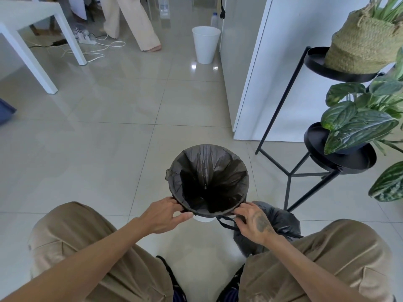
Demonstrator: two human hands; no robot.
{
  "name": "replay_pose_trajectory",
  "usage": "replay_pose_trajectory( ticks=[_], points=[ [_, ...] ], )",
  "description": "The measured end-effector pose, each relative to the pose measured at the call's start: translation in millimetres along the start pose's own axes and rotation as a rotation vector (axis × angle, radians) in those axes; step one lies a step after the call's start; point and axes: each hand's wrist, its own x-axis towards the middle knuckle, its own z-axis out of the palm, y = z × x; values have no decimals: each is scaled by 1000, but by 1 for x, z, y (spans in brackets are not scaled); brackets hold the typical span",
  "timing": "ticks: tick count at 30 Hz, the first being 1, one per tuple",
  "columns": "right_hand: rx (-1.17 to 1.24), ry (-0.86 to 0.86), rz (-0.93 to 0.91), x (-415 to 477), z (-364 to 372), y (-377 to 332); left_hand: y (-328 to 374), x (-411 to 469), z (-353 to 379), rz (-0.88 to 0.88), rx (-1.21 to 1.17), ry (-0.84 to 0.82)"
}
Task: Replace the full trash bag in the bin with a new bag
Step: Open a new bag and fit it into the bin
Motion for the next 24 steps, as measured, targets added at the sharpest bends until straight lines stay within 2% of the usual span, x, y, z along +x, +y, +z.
replay_pose_trajectory(
  ticks=[4, 6, 9, 11, 13, 15, 17, 20, 24],
  points=[
    [57, -117, 142, 8, 0, -2, 1, 4, -6, -84, -40, -168],
    [154, -174, 296, 13, 0, -2, 0, 8, -9, -125, -76, -300],
    [376, -21, 599, 18, -3, -3, -9, 14, -24, -242, -236, -362],
    [541, 165, 802, 20, -12, -5, -17, 16, -35, -391, -345, -270],
    [642, 339, 902, 24, -22, -7, -21, 17, -40, -558, -449, -6],
    [707, 439, 909, 33, -29, -10, -15, 20, -44, -657, -549, 322],
    [838, 437, 850, 44, -31, -12, 3, 27, -46, -639, -731, 521],
    [933, 335, 741, 62, -27, -12, 29, 44, -40, -575, -1053, 570],
    [1039, 328, 734, 79, -11, -14, 29, 65, -16, -676, -1361, 554]
  ],
)
